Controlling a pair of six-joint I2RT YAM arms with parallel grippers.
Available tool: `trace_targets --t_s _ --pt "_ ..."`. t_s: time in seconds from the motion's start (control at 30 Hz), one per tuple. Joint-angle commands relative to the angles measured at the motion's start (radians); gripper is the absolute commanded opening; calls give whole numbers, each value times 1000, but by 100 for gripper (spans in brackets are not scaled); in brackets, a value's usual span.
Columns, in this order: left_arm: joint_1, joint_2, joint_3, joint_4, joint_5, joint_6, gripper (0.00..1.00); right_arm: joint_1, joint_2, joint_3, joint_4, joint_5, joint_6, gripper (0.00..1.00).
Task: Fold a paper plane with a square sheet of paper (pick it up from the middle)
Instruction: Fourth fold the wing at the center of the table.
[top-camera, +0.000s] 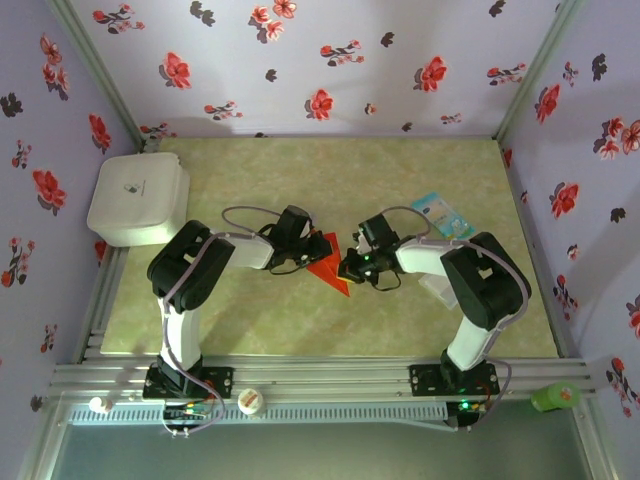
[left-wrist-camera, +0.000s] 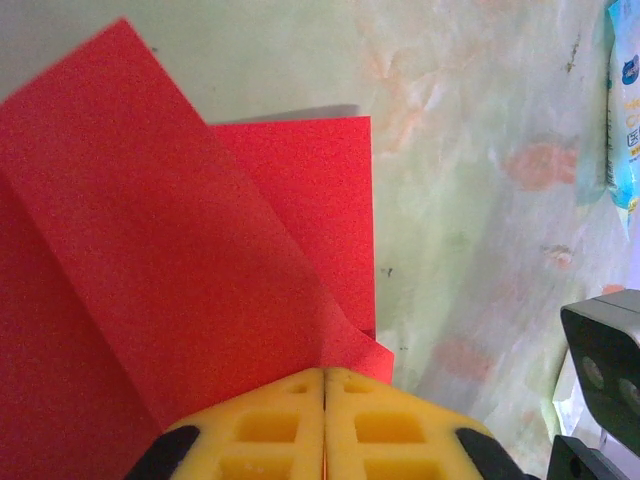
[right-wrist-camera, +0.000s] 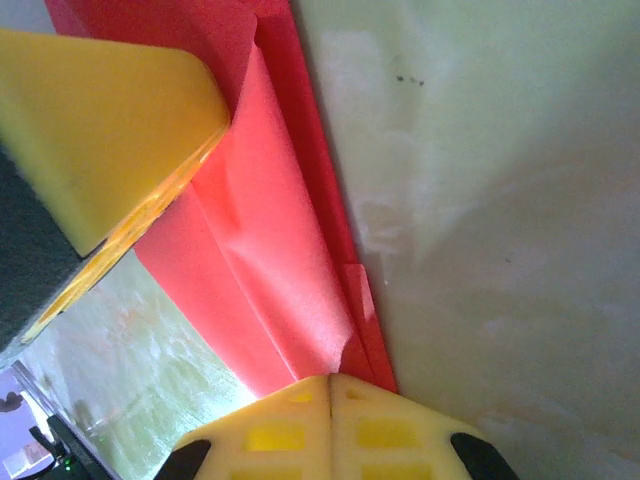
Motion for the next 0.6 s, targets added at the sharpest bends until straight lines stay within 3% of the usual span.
trace_targets --t_s 0.0,0.2,0.3,0.57 --pt "10 20 -18 -85 -26 47 11 -7 20 -49 -39 35 -9 4" --pt "8 -87 -7 -96 -15 87 22 -7 21 -64 -54 48 -19 1" --pt "-1 -128 -10 -108 -8 95 23 -8 20 -62 -65 55 -24 0" --pt "-53 -96 -6 -168 11 79 8 -8 13 -57 -67 62 -24 0"
